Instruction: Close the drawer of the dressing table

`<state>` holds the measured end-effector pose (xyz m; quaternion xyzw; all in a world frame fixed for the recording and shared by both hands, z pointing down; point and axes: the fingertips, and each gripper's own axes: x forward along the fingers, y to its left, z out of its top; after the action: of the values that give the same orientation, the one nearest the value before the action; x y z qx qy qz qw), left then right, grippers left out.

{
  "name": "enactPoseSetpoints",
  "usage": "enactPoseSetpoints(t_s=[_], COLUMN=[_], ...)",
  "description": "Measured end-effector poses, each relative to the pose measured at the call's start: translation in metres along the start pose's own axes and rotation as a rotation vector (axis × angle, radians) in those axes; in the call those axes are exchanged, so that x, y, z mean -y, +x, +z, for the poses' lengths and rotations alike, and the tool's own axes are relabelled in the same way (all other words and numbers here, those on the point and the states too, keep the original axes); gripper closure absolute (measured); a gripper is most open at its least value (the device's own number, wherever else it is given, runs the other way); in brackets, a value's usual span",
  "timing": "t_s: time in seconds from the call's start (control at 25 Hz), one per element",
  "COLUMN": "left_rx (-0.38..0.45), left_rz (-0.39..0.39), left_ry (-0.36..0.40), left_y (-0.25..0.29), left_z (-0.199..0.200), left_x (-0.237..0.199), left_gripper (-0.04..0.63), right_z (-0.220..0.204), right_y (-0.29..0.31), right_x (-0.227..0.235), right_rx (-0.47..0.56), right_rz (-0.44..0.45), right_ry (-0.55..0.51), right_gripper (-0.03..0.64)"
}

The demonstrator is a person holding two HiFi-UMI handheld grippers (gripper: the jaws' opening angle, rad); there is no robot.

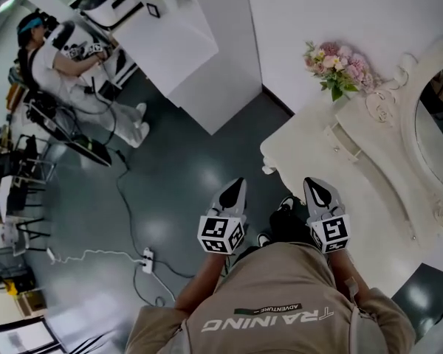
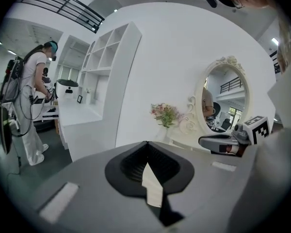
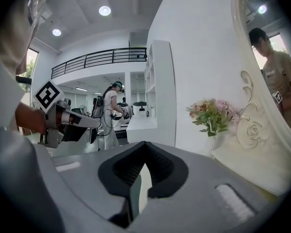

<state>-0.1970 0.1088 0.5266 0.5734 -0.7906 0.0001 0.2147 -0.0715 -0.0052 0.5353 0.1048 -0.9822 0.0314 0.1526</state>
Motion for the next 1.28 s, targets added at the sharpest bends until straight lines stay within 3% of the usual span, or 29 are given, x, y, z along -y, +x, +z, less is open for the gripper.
enactPoseSetpoints(t_s=[0.36, 0.68, 1.08, 1.28], left_rx=[-0.017, -0.049, -0.087, -0.115], left_rz=[-0.085, -0.181, -0.349, -0.48], left_ry=[0.066, 0.104, 0.152, 0.193], left_y=[0.099, 0.142, 0.176, 0.196], left_z=[0.051, 0.061, 0.07, 0.076], left_x=[0.011, 0.04, 0.072, 0.086], left_gripper=[0.58, 0.58, 0.58, 0.58], right_z=[0.017, 0.022, 0.025, 0.033], right_y=[0.037, 0.028, -0.007, -0.017], right_x=[0.07, 0.117, 0.154, 0.156], right_rx=[0.023, 0.033, 0.04, 0.043], right_rz=[-0.069, -0.179, -0.393, -0.52], right_ry=[0.038, 0.065, 0.094, 0.112], right_gripper=[0.615, 0.615, 0.614, 0.614])
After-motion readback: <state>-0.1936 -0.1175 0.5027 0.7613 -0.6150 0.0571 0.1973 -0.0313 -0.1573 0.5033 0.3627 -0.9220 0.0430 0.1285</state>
